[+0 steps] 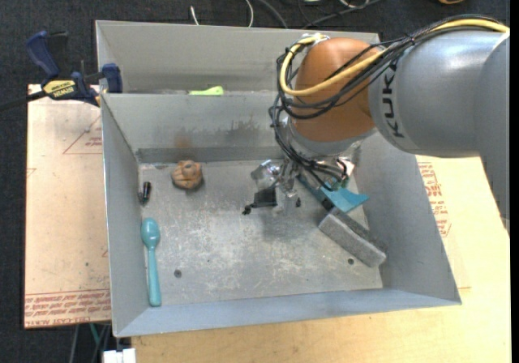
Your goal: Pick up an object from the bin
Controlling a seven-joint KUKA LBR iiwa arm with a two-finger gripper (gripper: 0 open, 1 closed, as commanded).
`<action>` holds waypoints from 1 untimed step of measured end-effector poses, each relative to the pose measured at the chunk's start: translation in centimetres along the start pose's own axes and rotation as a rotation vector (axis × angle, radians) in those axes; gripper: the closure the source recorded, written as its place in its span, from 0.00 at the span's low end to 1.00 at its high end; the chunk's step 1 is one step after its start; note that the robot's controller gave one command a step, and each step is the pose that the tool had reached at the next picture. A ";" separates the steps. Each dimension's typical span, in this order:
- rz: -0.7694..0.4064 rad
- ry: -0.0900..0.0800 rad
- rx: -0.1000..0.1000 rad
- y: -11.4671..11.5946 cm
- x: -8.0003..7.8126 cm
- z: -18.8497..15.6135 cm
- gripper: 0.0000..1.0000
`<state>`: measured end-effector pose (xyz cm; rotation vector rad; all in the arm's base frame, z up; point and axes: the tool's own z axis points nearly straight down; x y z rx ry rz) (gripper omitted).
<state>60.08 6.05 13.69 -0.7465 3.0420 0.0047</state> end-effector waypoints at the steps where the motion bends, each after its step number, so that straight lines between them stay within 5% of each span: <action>1: -0.016 0.001 -0.001 -1.4 -0.3 -6.8 1.00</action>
Offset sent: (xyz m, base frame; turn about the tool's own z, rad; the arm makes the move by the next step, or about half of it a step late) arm 0.0507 -0.0374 -0.0669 -0.3169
